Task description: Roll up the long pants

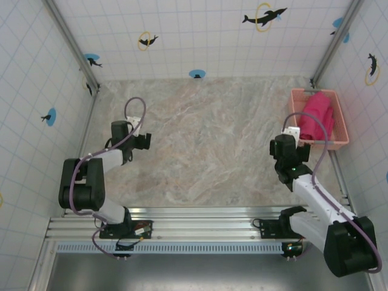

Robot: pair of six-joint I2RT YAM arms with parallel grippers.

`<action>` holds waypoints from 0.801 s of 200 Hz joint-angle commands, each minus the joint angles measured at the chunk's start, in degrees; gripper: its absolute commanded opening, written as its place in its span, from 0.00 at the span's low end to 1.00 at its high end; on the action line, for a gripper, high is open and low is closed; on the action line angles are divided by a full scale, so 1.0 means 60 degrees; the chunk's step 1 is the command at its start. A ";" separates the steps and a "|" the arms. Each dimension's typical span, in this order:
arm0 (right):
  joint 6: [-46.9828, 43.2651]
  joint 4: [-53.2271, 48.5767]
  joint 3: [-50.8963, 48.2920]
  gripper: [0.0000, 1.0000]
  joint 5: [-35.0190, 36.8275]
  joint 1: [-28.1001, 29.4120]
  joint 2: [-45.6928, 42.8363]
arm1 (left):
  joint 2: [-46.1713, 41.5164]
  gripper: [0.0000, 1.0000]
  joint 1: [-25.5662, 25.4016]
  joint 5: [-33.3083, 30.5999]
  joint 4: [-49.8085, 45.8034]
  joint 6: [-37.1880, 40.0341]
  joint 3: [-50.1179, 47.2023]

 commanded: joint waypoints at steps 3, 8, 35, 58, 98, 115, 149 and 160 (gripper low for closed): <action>-0.1048 0.2876 -0.0295 0.98 -0.0841 -0.0008 0.0942 | -0.0268 0.98 -0.0617 -0.0291 0.1617 0.0897 -0.0504; -0.1057 0.3060 -0.0230 0.98 -0.0908 0.0018 0.1239 | -0.0344 0.97 -0.0689 -0.0561 0.2029 0.0901 -0.0763; -0.1784 0.5130 -0.0034 0.98 -0.1259 -0.0148 0.3127 | -0.0292 0.97 -0.0829 -0.0961 0.4172 0.0876 -0.2022; -0.1897 0.5747 0.0522 0.98 -0.2514 -0.0539 0.4538 | -0.0258 0.97 -0.0922 -0.0907 0.4470 0.1036 -0.2178; -0.1935 0.9068 -0.0832 0.98 -0.2803 -0.0661 0.5270 | -0.0251 0.97 -0.0948 -0.1186 0.4552 0.0938 -0.2182; -0.1967 0.8108 -0.0436 0.98 -0.3334 -0.0757 0.5161 | -0.0260 0.98 -0.0947 -0.1161 0.4450 0.0941 -0.2149; -0.1955 0.7514 -0.0316 0.98 -0.3324 -0.0755 0.4981 | -0.0269 0.97 -0.0988 -0.1254 0.4493 0.0967 -0.2179; -0.1960 0.7592 -0.0334 0.98 -0.3298 -0.0734 0.5001 | -0.0277 0.97 -0.0993 -0.1255 0.4435 0.0967 -0.2153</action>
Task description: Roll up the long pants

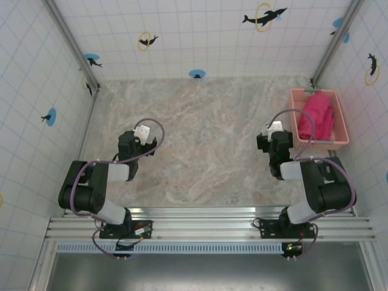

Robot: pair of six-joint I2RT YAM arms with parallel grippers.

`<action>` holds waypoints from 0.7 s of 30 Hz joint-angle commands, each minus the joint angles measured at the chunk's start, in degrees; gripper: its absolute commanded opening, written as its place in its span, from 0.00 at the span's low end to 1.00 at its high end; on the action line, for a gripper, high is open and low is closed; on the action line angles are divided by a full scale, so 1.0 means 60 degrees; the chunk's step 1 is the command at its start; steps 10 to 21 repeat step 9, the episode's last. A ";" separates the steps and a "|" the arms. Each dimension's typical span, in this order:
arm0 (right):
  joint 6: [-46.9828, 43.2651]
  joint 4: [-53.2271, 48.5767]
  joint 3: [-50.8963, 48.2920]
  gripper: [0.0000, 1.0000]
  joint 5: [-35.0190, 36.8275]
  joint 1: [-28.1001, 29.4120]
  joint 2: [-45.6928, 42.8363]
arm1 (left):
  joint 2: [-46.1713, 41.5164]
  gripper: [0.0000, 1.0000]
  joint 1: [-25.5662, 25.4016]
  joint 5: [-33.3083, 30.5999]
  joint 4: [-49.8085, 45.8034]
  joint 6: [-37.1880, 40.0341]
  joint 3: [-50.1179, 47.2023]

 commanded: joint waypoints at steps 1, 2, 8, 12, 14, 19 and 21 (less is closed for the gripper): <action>-0.0030 0.0417 0.0099 0.98 -0.0159 -0.0023 -0.0056 | -0.0092 0.97 -0.0083 -0.0086 0.0285 0.0202 0.0124; -0.0026 0.0461 0.0093 0.98 -0.0188 -0.0041 -0.0033 | -0.0089 0.97 -0.0076 -0.0086 0.0304 0.0199 0.0122; -0.0019 0.0476 0.0097 0.98 -0.0226 -0.0062 -0.0018 | -0.0085 0.98 -0.0072 -0.0086 0.0261 0.0199 0.0139; -0.0018 0.0442 0.0099 0.98 -0.0229 -0.0057 -0.0026 | -0.0093 0.97 -0.0064 -0.0086 0.0288 0.0192 0.0134; -0.0018 0.0442 0.0099 0.98 -0.0229 -0.0057 -0.0026 | -0.0093 0.97 -0.0064 -0.0086 0.0288 0.0192 0.0134; -0.0018 0.0442 0.0099 0.98 -0.0229 -0.0057 -0.0026 | -0.0093 0.97 -0.0064 -0.0086 0.0288 0.0192 0.0134; -0.0018 0.0442 0.0099 0.98 -0.0229 -0.0057 -0.0026 | -0.0093 0.97 -0.0064 -0.0086 0.0288 0.0192 0.0134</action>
